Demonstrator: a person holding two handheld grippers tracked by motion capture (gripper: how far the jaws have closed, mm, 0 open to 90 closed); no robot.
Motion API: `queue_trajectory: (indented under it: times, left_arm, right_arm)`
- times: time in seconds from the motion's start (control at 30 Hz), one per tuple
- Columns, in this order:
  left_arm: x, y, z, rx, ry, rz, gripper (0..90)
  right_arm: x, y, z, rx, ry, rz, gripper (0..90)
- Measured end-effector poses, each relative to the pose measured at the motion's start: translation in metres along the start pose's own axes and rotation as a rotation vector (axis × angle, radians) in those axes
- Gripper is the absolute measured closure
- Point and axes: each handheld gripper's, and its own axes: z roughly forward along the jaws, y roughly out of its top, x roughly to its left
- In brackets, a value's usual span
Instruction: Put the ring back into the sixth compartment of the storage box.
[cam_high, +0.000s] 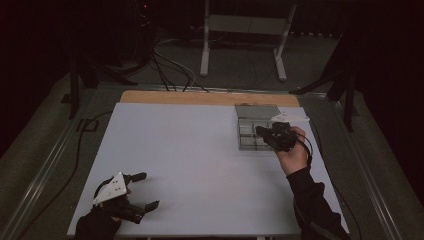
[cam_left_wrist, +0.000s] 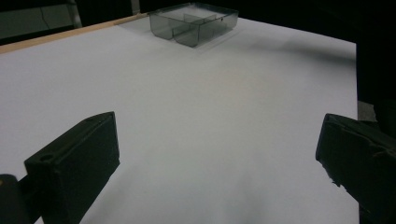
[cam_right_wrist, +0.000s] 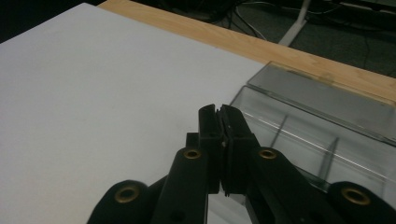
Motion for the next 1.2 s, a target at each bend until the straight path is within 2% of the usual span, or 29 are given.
queue_trajectory:
  times: [0.67, 0.97, 1.2]
  left_arm:
    - [0.0, 0.0, -0.001, -0.005, 0.0, 0.002, 0.5]
    - [0.0, 0.0, 0.0, -0.002, 0.0, 0.0, 0.5]
    - [0.0, 0.0, 0.0, -0.006, -0.002, 0.001, 0.5]
  right_arm:
    - [-0.035, -0.008, -0.011, -0.014, -0.099, 0.061, 87.8]
    - [-0.053, -0.013, -0.015, -0.029, -0.134, 0.12, 87.8]
    - [-0.062, -0.02, -0.012, -0.025, -0.157, 0.153, 87.8]
